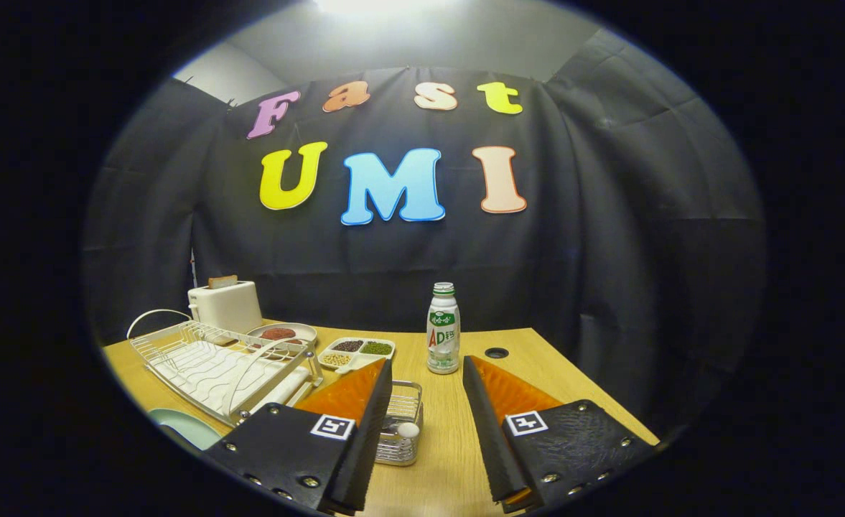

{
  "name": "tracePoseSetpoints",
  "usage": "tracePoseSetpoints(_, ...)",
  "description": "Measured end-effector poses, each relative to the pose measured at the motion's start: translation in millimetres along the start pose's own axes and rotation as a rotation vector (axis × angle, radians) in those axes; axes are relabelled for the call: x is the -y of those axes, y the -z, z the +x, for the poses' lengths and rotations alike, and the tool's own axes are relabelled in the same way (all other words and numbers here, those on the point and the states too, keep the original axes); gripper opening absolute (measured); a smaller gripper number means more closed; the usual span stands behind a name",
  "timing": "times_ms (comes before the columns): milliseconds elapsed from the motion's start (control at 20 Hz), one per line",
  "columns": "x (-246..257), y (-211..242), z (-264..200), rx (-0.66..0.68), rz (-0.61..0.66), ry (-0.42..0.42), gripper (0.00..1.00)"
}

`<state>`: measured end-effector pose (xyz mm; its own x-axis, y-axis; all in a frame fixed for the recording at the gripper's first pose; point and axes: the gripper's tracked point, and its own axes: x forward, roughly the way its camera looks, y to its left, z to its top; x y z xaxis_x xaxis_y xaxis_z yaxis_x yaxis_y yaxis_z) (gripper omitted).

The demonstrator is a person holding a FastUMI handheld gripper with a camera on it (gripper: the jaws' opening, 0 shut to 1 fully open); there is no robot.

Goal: Take the plate from the dish rack, then take the spoon from the basket and place it into the plate.

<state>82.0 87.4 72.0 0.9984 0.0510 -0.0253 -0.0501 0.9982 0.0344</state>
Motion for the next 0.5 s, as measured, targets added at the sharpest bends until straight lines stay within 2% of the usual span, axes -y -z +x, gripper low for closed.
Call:
tracePoseSetpoints(150, -0.6, 15.1, 17.0, -0.024, 0.015, -0.008, 0.62)
tracePoseSetpoints(250, -5.0, 25.9, 26.1, -0.048, 0.019, -0.025, 0.57)
tracePoseSetpoints(400, -6.0, 28.3, 31.3, -0.052, 0.006, 0.0, 0.22)
tracePoseSetpoints(500, -12.8, 27.7, 32.3, -0.054, -0.002, -0.025, 0.22)
